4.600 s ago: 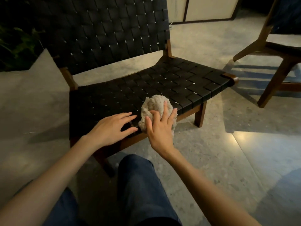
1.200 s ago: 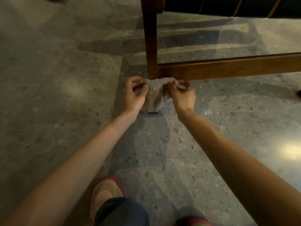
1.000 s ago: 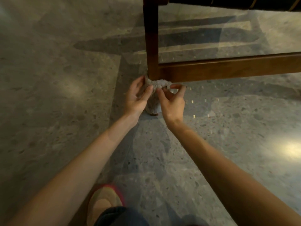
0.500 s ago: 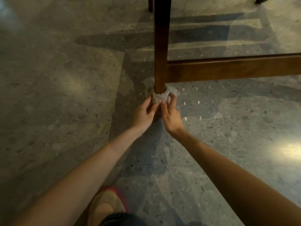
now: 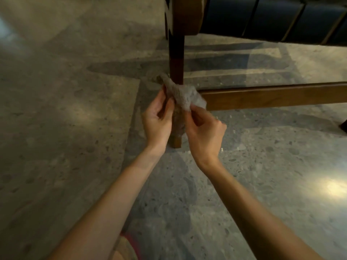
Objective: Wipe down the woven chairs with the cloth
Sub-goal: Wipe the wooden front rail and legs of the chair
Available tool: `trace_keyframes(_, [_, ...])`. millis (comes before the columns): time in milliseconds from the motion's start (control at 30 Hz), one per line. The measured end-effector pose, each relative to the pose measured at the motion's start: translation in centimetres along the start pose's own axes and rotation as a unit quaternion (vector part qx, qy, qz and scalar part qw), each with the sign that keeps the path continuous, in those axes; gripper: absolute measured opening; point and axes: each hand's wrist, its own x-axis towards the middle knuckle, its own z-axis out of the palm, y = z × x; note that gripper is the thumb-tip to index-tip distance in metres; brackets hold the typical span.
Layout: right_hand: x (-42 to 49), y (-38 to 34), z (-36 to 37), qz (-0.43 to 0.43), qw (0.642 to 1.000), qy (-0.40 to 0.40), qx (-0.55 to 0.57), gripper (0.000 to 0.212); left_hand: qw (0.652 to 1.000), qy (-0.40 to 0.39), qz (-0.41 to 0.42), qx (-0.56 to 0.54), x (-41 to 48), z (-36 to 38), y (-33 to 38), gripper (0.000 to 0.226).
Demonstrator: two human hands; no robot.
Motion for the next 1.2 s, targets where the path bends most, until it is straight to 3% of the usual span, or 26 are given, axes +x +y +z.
trace_keyframes(67, [1.5, -1.3, -0.1, -0.037, 0.999, 0.024, -0.011, 0.022, 0.999, -0.034, 0.037, 0.019, 1.2, -0.1, 1.0, 0.042])
trace_keyframes(100, [2.5, -1.6, 0.0, -0.042, 0.999, -0.006, -0.02, 0.028, 0.996, -0.062, 0.044, 0.038, 1.7, -0.1, 1.4, 0.043])
trace_keyframes(200, [4.6, -1.4, 0.8, -0.016, 0.976, -0.195, -0.091, 0.043, 0.988, -0.111, 0.041, 0.098, 2.5, -0.3, 1.3, 0.046])
trace_keyframes(300, [5.7, -1.2, 1.5, -0.015, 0.949, -0.268, -0.166, 0.044, 0.986, -0.131, 0.029, 0.095, 2.8, -0.7, 1.1, 0.047])
trace_keyframes(433, [6.3, -2.6, 0.4, -0.025, 0.969, -0.246, -0.02, 0.027, 0.989, -0.123, 0.039, 0.066, 3.4, -0.5, 2.4, 0.043])
trace_keyframes(567, [8.2, -4.8, 0.4, -0.078, 0.978, -0.19, 0.045, 0.024, 0.986, -0.07, 0.126, 0.081, 5.6, 0.4, 5.8, 0.035])
trace_keyframes(767, [8.7, -4.8, 0.8, -0.086, 0.982, -0.165, -0.023, 0.024, 0.98, -0.068, 0.141, 0.124, 6.0, 0.5, 5.5, 0.033])
trace_keyframes(900, [6.7, -2.5, 0.6, -0.088, 0.979, -0.18, -0.021, 0.025, 0.986, -0.078, 0.097, 0.108, 4.2, 0.2, 2.1, 0.038])
trace_keyframes(1033, [4.1, -0.4, 0.3, -0.078, 0.983, -0.164, -0.011, 0.022, 0.992, -0.081, 0.061, 0.068, 1.8, -0.4, -1.2, 0.03])
trace_keyframes(1200, [2.5, 0.6, -1.3, -0.096, 0.982, -0.159, -0.031, 0.013, 0.997, -0.036, 0.031, 0.069, -1.0, -0.8, -3.7, 0.024])
